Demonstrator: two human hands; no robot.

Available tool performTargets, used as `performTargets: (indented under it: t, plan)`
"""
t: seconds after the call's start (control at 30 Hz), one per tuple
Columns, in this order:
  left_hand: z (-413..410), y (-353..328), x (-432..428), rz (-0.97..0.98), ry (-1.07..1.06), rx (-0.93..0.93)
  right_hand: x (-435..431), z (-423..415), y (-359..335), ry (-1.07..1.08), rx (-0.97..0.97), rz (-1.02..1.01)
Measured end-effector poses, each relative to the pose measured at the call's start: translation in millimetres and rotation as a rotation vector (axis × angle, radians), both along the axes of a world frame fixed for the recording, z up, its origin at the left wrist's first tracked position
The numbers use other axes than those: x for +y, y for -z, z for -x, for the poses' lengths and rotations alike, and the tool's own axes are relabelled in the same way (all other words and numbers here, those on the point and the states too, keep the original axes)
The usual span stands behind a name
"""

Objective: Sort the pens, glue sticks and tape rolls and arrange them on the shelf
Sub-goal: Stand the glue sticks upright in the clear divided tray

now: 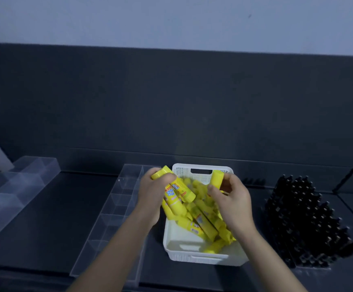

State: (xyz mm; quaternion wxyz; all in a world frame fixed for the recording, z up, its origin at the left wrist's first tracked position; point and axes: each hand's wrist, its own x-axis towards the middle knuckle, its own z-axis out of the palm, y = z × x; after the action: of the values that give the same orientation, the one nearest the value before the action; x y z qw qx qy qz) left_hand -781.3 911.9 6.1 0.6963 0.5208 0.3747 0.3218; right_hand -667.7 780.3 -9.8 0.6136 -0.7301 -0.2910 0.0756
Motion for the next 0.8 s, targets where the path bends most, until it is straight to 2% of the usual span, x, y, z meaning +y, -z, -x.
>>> performTargets:
  t: [0.1, 0.23, 0.33, 0.43, 0.57, 0.7, 0.8]
  plan:
    - [17.5, -5.8, 25.7, 0.017, 0.008, -0.045, 22.0, 16.6, -12.1, -0.054, 0.083, -0.043]
    - [48.8, -9.0, 66.0, 0.068, 0.189, -0.070, 61.3, 47.4, -18.5, -0.119, 0.200, -0.033]
    - [70.0, -10.0, 99.0, 0.097, 0.256, -0.122, 88.7, 69.3, -17.0, -0.143, 0.213, 0.001]
    - [86.5, -4.0, 129.2, 0.124, 0.209, -0.169, 113.9, 87.4, -15.2, -0.142, 0.215, -0.016]
    - [104.4, 4.3, 162.6, 0.116, 0.090, -0.210, 143.2, 100.0, -10.6, -0.033, 0.134, 0.001]
    - [114.4, 1.6, 183.5, 0.031, 0.098, -0.237, 170.4, 100.5, -7.2, 0.038, 0.075, 0.026]
    - [116.4, 0.0, 192.2, 0.034, 0.046, -0.262, 190.4, 94.7, -3.8, 0.066, -0.052, 0.137]
